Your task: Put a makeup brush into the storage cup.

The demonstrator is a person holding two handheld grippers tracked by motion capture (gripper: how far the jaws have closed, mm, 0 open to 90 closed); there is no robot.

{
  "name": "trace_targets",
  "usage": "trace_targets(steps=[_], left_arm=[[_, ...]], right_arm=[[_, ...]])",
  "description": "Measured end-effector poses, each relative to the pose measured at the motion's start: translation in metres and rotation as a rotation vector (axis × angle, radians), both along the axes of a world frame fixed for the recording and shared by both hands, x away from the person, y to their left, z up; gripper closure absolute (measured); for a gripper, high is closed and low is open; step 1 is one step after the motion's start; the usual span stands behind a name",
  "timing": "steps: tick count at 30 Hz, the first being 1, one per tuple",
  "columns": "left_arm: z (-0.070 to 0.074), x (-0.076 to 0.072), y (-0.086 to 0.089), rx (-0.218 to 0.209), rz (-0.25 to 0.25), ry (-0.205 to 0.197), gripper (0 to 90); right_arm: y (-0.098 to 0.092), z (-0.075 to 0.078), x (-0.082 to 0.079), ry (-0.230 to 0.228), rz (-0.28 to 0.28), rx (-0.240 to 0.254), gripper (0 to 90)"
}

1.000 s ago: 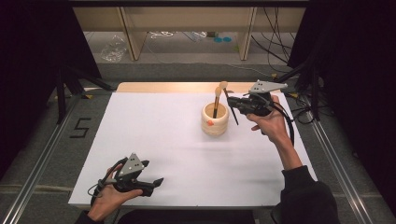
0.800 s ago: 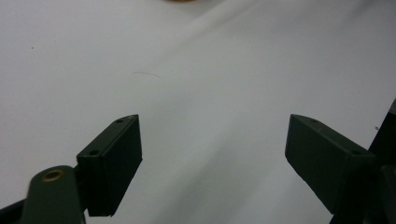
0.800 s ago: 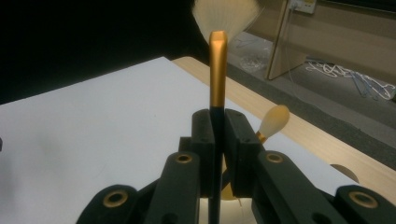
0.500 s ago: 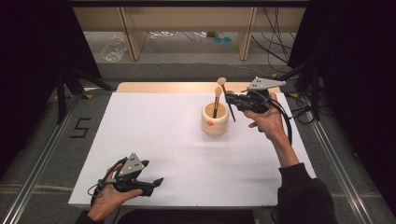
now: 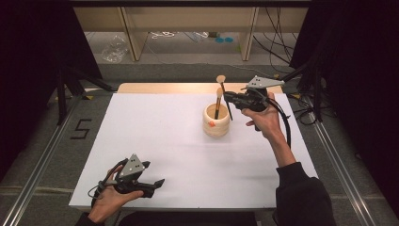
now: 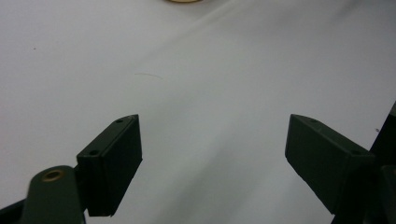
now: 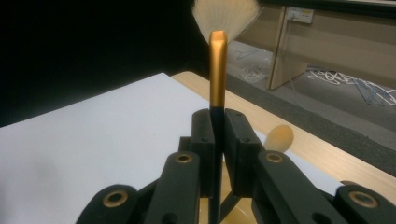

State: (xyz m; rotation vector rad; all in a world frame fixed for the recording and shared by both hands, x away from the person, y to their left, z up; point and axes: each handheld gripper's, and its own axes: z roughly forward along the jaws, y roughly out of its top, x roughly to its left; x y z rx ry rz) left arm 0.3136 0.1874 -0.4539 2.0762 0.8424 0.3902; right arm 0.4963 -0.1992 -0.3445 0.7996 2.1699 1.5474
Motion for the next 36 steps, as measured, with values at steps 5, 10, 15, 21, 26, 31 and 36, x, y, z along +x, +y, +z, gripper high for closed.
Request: trace_targets(steps=[5, 10, 15, 21, 26, 31, 36], left_arm=[[0.001, 0.0, 0.001, -0.001, -0.008, 0.001, 18.5], [0.0, 0.0, 0.001, 0.0, -0.008, 0.006, 18.6], [0.001, 0.0, 0.001, 0.004, -0.009, 0.001, 18.5], [0.001, 0.0, 0.001, 0.002, -0.008, 0.005, 18.5], [0.0, -0.001, 0.0, 0.004, -0.002, -0.006, 18.5], [0.0, -0.001, 0.0, 0.008, -0.003, -0.004, 18.5], [0.0, 0.001, 0.001, 0.022, -0.02, -0.027, 18.5]], right_arm=[[0.002, -0.002, 0.005, -0.006, -0.011, 0.014, 83.3], [0.004, -0.004, 0.01, -0.008, -0.015, 0.031, 83.3], [0.006, -0.008, 0.016, -0.008, -0.026, 0.061, 83.3], [0.008, -0.011, 0.021, 0.0, -0.036, 0.073, 83.3], [0.013, -0.014, 0.024, -0.001, -0.036, 0.087, 83.3], [0.013, -0.017, 0.027, -0.01, -0.044, 0.095, 83.3], [0.014, -0.02, 0.03, -0.003, -0.051, 0.104, 83.3]])
